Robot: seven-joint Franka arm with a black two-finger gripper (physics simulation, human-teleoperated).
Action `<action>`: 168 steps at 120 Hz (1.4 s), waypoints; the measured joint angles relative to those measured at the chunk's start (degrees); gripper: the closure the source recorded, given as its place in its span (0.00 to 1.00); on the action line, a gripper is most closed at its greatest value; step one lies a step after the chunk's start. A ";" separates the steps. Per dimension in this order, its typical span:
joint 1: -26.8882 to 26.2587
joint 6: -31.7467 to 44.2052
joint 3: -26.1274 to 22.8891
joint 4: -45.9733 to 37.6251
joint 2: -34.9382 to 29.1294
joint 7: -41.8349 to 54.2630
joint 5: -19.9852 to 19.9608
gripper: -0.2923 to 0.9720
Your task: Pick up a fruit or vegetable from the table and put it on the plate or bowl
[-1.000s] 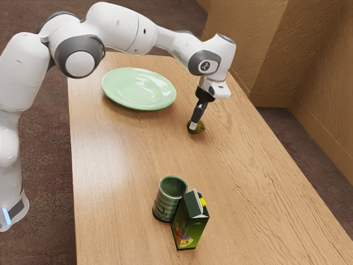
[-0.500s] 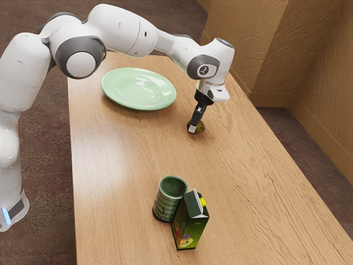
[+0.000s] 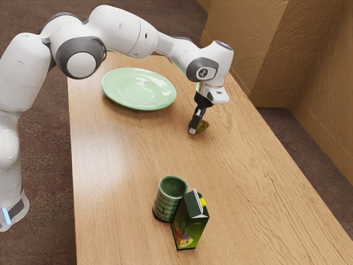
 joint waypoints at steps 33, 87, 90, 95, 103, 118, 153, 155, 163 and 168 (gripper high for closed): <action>-0.14 0.07 0.00 -0.72 -3.29 -0.51 0.23 0.50; 6.14 -1.65 -1.44 -10.54 -18.24 -1.72 2.38 0.51; 6.71 -1.89 -1.47 -10.58 -18.55 -1.76 2.55 0.50; 7.51 -2.40 -1.50 -10.62 -19.17 -1.82 2.77 0.51; 8.69 -3.45 -1.43 -10.77 -20.49 -1.91 3.19 0.51; 8.76 -5.95 0.91 -12.74 -23.18 -2.08 3.93 0.51; 15.81 -5.90 7.03 -14.98 -25.53 -1.70 6.16 0.51; 16.44 -5.69 7.05 -14.97 -25.55 -1.63 6.20 0.51; 17.76 -5.06 6.95 -14.99 -25.69 -1.30 6.40 0.41; 17.54 -4.75 6.89 -15.01 -25.70 -1.12 6.45 0.37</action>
